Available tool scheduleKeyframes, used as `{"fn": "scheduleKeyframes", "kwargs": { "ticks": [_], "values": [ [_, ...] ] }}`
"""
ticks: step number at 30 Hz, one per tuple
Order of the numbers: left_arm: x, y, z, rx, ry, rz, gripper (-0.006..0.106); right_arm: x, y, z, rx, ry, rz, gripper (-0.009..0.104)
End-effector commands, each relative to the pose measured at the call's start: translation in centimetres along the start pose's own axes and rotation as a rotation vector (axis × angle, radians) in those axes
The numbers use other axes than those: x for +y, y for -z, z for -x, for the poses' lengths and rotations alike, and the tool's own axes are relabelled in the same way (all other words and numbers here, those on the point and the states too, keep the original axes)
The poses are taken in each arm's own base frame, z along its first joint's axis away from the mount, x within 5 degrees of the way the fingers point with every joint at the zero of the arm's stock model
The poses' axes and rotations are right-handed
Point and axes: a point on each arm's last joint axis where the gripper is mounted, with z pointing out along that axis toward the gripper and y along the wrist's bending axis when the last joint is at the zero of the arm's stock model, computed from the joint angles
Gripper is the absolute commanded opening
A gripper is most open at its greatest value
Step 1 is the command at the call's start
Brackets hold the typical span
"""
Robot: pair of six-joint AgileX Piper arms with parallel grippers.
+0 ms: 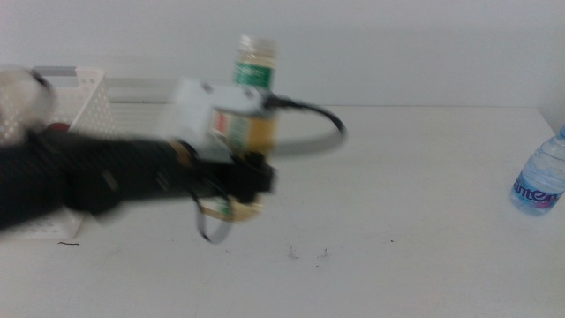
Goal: Use arms to grab the bottles and put them into the dustbin to the left of the table.
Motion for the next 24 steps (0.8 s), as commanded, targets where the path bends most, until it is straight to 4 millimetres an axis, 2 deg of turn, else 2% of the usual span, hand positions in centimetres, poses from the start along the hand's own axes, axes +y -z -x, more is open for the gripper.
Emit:
{"fn": "scheduleKeyframes", "kwargs": {
  "ticks": [1,3,7,8,10,12,15,18,24],
  "values": [
    [2.2,3.1,3.1,0.042,-0.006,0.059,-0.002,-0.1,0.0,0.0,-0.012,0.011,-0.009,0.086],
    [4.5,4.9,5.3,0.124,0.004,0.095,-0.002,-0.1,0.0,0.0,-0.012,0.011,-0.009,0.086],
    [11.4,8.1,9.1,0.226,0.024,0.172,-0.002,-0.1,0.0,0.0,-0.012,0.011,-0.009,0.086],
    [12.3,8.7,9.9,0.230,0.020,0.185,-0.002,-0.1,0.0,0.0,-0.012,0.011,-0.009,0.086],
    [16.1,9.7,11.1,0.250,0.057,0.238,-0.002,-0.1,0.0,0.0,-0.012,0.011,-0.009,0.086],
    [18.9,10.2,11.9,0.265,0.093,0.274,-0.002,-0.1,0.0,0.0,-0.012,0.011,-0.009,0.086],
    [23.2,9.3,11.6,0.322,0.128,0.301,-0.002,-0.1,0.0,0.0,-0.012,0.011,-0.009,0.086],
    [26.2,7.4,11.0,0.351,0.125,0.300,-0.002,-0.1,0.0,0.0,-0.012,0.011,-0.009,0.086],
    [29.4,3.4,9.0,0.442,0.163,0.295,-0.002,-0.1,0.0,0.0,-0.012,0.011,-0.009,0.086]
  ]
}}
